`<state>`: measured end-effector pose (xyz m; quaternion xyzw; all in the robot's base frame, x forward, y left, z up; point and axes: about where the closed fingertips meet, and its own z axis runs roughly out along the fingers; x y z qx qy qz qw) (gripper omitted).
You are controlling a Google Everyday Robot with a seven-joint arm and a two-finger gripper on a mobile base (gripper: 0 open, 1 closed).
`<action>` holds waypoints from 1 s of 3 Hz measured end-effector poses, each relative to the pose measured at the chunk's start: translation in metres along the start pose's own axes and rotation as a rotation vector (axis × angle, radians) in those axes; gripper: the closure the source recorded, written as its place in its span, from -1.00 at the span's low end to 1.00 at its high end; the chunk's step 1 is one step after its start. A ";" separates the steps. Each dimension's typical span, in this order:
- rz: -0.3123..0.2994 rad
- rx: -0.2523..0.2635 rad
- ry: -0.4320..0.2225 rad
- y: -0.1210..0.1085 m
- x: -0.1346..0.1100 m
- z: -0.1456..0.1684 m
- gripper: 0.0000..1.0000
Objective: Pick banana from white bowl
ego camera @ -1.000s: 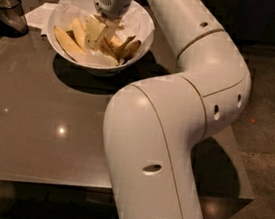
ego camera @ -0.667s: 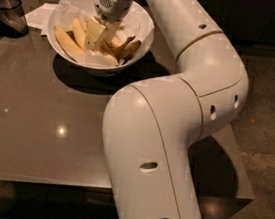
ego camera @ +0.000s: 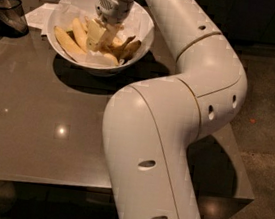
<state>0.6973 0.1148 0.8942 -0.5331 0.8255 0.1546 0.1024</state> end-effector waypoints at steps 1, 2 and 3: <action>0.000 0.000 0.000 0.000 0.000 0.000 0.46; 0.000 0.000 0.000 0.000 0.000 0.000 0.92; 0.000 0.000 0.000 0.000 0.000 0.000 1.00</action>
Offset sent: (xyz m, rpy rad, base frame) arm 0.0000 0.0000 0.0000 0.0000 0.0000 0.0000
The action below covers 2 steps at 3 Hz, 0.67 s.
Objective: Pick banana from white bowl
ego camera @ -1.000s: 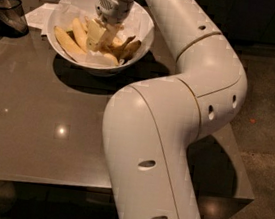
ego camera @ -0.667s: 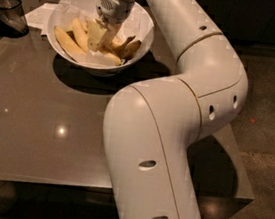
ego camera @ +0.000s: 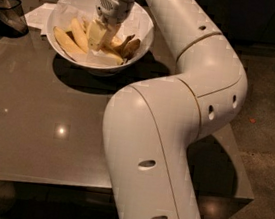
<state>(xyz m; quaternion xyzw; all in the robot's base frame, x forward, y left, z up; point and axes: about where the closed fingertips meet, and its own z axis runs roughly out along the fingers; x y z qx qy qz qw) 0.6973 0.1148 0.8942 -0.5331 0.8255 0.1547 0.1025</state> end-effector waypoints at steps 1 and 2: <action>0.000 0.000 0.000 0.000 0.000 0.000 1.00; -0.066 0.028 -0.051 0.002 -0.016 -0.009 1.00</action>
Offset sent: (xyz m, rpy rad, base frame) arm -0.0131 0.0090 0.0382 0.0330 -0.1114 0.1431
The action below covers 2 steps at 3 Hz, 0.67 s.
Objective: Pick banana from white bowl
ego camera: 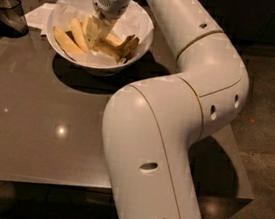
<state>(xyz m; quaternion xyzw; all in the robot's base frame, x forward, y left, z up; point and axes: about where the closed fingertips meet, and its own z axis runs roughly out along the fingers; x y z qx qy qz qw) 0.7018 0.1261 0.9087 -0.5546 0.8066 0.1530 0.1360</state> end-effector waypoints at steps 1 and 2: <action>-0.068 -0.001 -0.043 0.009 -0.008 -0.014 1.00; -0.129 -0.008 -0.072 0.020 -0.012 -0.020 1.00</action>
Offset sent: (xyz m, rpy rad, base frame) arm -0.0575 -0.0134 0.0377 0.0375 -0.0379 0.2107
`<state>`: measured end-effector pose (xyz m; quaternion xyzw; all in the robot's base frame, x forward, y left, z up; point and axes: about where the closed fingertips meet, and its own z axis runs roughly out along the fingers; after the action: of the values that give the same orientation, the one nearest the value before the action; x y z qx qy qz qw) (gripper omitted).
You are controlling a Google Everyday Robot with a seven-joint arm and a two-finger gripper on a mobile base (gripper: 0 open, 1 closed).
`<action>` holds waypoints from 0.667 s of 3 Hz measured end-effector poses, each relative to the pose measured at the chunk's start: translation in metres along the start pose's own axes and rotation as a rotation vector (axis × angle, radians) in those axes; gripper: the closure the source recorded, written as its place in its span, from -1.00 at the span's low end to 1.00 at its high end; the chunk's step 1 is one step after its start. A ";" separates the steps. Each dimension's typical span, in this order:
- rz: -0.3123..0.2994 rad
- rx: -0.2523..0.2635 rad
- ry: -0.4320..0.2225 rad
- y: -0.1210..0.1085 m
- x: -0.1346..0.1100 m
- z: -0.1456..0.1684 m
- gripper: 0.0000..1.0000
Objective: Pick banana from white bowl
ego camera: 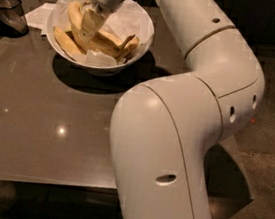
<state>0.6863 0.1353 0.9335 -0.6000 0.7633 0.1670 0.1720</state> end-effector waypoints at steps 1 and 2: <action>-0.001 0.001 -0.002 0.000 -0.002 0.001 1.00; 0.056 -0.041 0.009 0.023 0.000 -0.006 1.00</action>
Offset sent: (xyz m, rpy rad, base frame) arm -0.0854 -0.0089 0.0213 -0.0213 0.2063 -0.0788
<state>0.6632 0.1372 0.9402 -0.5823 0.7772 0.1843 0.1514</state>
